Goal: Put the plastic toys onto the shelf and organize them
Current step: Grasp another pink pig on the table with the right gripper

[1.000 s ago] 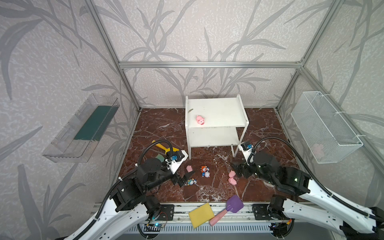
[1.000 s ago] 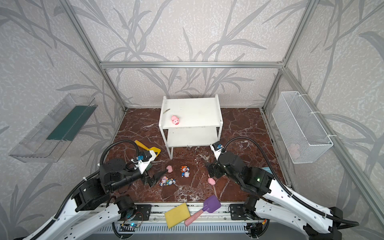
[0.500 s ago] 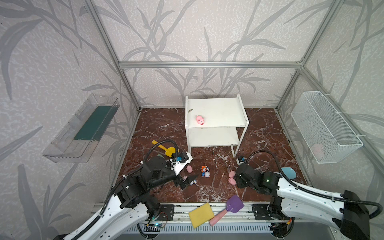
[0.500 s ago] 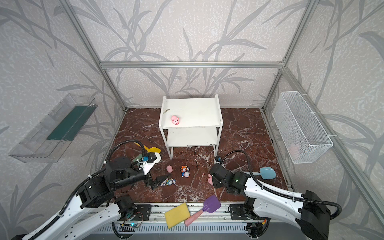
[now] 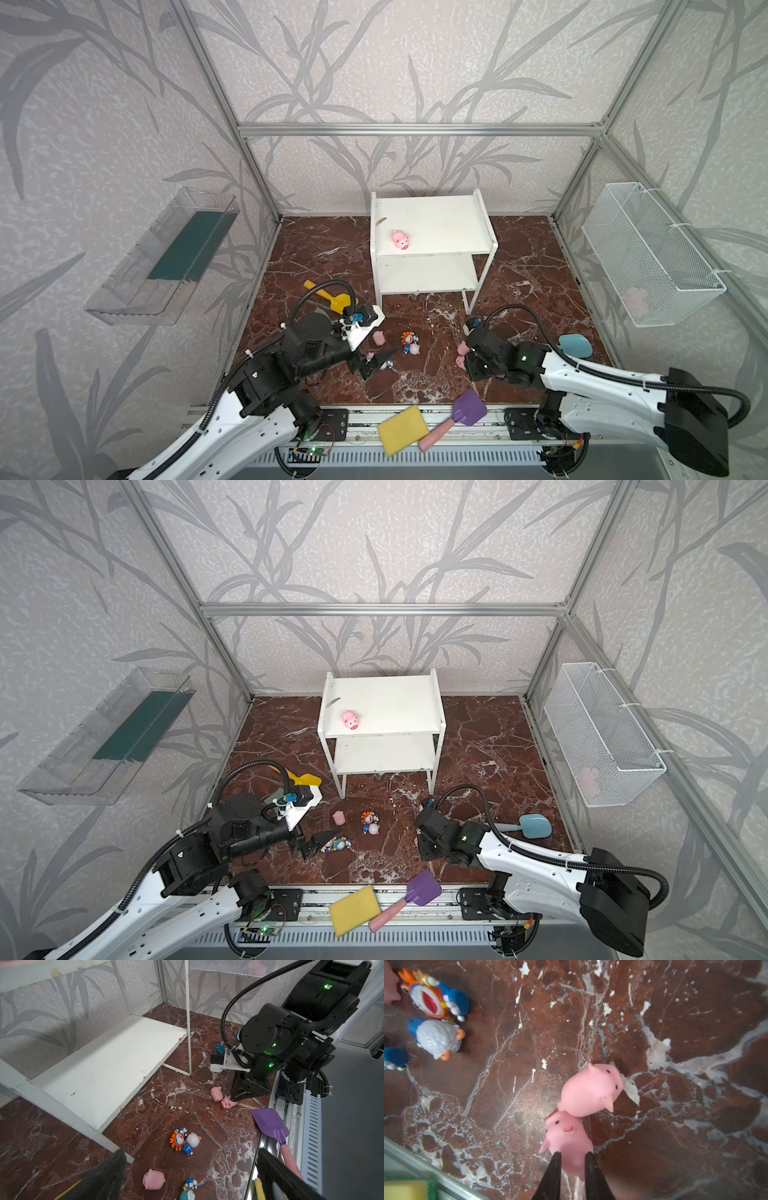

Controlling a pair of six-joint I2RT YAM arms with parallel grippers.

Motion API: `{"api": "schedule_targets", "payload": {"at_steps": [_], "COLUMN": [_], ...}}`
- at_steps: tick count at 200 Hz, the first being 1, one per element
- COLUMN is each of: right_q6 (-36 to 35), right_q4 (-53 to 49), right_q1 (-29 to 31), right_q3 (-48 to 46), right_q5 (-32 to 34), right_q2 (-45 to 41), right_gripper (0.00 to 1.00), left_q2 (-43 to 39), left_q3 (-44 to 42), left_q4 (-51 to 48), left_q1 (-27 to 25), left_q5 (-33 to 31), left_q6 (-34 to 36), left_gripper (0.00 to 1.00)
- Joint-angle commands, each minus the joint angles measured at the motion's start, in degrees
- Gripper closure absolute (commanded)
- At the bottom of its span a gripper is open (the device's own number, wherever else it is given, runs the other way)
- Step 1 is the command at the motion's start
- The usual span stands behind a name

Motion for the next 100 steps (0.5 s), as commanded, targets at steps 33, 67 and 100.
{"api": "schedule_targets", "payload": {"at_steps": [33, 67, 100], "right_q6": [0.48, -1.06, -2.74], "right_q4": [2.13, 2.74, 1.12], "right_q1": [-0.18, -0.18, -0.18], "right_q3": [-1.02, -0.26, 1.65], "right_q5": [-3.38, -2.52, -2.6], "right_q2": [3.8, 4.79, 7.68], "right_gripper": [0.82, 0.74, 0.7], "left_q2": [-0.22, -0.1, 0.2], "left_q3": [-0.49, -0.45, -0.55], "left_q4": [0.82, 0.82, 0.82], "left_q1": [0.33, 0.3, 0.33], "left_q5": [0.41, 0.26, 0.53], "left_q6": [0.82, 0.88, 0.72], "left_gripper": [0.01, 0.01, 0.01]}}
